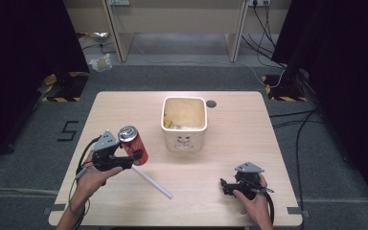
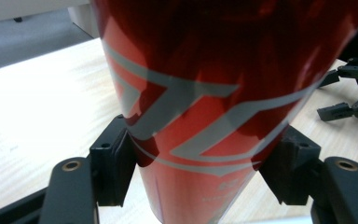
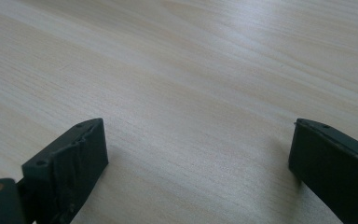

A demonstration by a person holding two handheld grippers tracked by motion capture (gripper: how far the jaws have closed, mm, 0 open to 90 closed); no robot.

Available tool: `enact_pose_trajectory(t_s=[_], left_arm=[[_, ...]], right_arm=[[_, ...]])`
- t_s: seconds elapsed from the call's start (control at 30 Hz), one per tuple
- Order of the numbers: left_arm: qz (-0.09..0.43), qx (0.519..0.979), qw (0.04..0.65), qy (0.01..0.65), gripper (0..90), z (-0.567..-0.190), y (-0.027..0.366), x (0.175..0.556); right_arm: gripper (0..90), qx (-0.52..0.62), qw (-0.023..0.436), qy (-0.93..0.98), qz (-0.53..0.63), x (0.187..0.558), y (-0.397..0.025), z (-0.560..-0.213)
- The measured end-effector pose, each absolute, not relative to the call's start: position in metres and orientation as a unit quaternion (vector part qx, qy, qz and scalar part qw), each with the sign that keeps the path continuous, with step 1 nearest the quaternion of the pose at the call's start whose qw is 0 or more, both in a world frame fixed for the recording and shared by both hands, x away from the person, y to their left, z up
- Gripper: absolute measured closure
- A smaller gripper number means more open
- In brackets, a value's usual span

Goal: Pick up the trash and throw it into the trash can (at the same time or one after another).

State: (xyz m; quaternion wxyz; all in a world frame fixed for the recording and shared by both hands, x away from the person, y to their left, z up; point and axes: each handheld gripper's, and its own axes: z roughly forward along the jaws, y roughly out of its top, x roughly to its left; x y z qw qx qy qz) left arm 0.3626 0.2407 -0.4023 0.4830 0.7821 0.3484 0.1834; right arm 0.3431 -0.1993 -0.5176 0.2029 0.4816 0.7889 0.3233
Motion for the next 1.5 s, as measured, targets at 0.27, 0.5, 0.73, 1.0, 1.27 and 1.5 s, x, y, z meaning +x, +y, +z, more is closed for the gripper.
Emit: enact_pose_trajectory(t_s=[0.27,0.5,0.73,1.0,1.27,1.5], left_arm=[[0.175,0.792,0.481,0.332,33.8,-0.394,0.228,0.376],[0.169,0.791,0.49,0.325,33.8,-0.379,0.223,0.387],[0.168,0.788,0.499,0.32,33.8,-0.361,0.219,0.399],[0.175,0.791,0.497,0.311,33.8,-0.344,0.209,0.412],[0.177,0.794,0.496,0.303,33.8,-0.329,0.198,0.422],[0.175,0.791,0.499,0.308,33.9,-0.323,0.188,0.437]], right_arm=[[4.7,0.482,0.204,0.788,0.323,0.343,-0.199,-0.518],[4.7,0.482,0.205,0.788,0.323,0.343,-0.199,-0.518],[4.8,0.482,0.205,0.788,0.323,0.343,-0.199,-0.518],[4.9,0.481,0.206,0.789,0.323,0.343,-0.199,-0.518],[4.9,0.481,0.206,0.788,0.323,0.343,-0.199,-0.518],[4.9,0.481,0.206,0.788,0.323,0.343,-0.199,-0.518]])
